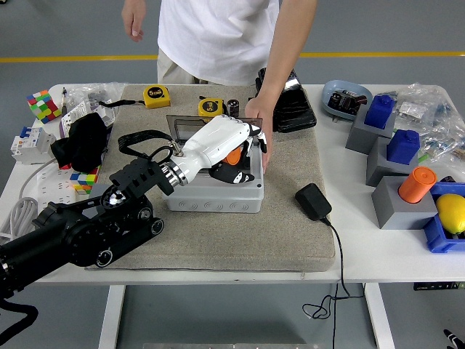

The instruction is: Fetch the battery,place it into the box,close the lid of the box

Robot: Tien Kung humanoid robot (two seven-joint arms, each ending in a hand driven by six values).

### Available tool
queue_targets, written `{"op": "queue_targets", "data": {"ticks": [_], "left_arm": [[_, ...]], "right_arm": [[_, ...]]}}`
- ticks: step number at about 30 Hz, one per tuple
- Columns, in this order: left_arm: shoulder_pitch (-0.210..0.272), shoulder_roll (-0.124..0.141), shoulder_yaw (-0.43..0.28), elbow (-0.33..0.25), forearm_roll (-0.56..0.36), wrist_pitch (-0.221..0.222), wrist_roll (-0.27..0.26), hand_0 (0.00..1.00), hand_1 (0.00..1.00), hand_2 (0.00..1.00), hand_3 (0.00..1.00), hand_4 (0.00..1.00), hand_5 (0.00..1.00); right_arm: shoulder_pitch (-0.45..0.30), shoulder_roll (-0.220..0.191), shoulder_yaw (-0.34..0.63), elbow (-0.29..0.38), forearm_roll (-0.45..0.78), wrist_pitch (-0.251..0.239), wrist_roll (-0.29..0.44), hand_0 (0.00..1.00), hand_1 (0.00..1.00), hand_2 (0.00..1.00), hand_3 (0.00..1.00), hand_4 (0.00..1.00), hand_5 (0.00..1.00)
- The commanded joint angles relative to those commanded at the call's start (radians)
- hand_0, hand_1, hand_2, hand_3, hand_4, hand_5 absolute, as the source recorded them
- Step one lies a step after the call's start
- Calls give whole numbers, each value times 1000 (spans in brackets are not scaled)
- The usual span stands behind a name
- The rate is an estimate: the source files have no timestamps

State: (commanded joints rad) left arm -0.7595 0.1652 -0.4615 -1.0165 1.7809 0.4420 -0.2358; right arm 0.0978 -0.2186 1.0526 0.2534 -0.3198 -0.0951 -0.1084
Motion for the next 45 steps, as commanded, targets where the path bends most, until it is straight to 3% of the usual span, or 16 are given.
{"op": "queue_targets", "data": {"ticks": [2, 3, 23, 30, 36, 39, 40, 44, 45], "left_arm": [[1, 0, 1, 4, -11, 4, -9, 168, 205, 388, 520, 998, 49], [2, 1, 0, 6, -15, 7, -14, 312, 425, 461, 528, 998, 266], [9, 5, -15, 12, -38, -1, -4, 333, 451, 483, 535, 998, 312], [25, 17, -69, -45, -46, 11, -23, 330, 449, 483, 536, 998, 334], [46, 28, -145, -107, -64, 77, -93, 286, 436, 480, 536, 998, 370], [51, 32, -174, -116, -62, 91, -98, 286, 436, 480, 536, 998, 370], [53, 33, -182, -115, -63, 94, -101, 456, 571, 545, 619, 998, 551], [60, 33, -219, -89, -80, 103, -111, 456, 571, 545, 619, 998, 551], [61, 33, -226, -79, -84, 88, -96, 778, 807, 768, 790, 998, 910]], "right_arm": [[-1, 0, 1, 0, 0, 1, 0, 645, 660, 660, 541, 976, 403], [-1, 0, 2, 0, -1, 1, 0, 645, 660, 660, 541, 976, 403], [-1, 1, 6, 1, -4, 2, 0, 645, 660, 660, 540, 977, 404], [-1, 1, 8, 1, -4, 2, 0, 645, 660, 660, 540, 977, 404], [-2, 2, 8, 2, -5, 1, 1, 645, 660, 660, 541, 979, 404], [-1, 1, 7, 2, -5, 0, 1, 645, 660, 660, 541, 979, 404], [-1, 2, 8, 2, -4, 0, 1, 645, 660, 660, 541, 979, 404], [-1, 2, 8, 2, -4, 0, 2, 645, 660, 660, 541, 979, 404], [-1, 2, 8, 2, -4, 0, 2, 645, 660, 660, 541, 979, 404]]}}
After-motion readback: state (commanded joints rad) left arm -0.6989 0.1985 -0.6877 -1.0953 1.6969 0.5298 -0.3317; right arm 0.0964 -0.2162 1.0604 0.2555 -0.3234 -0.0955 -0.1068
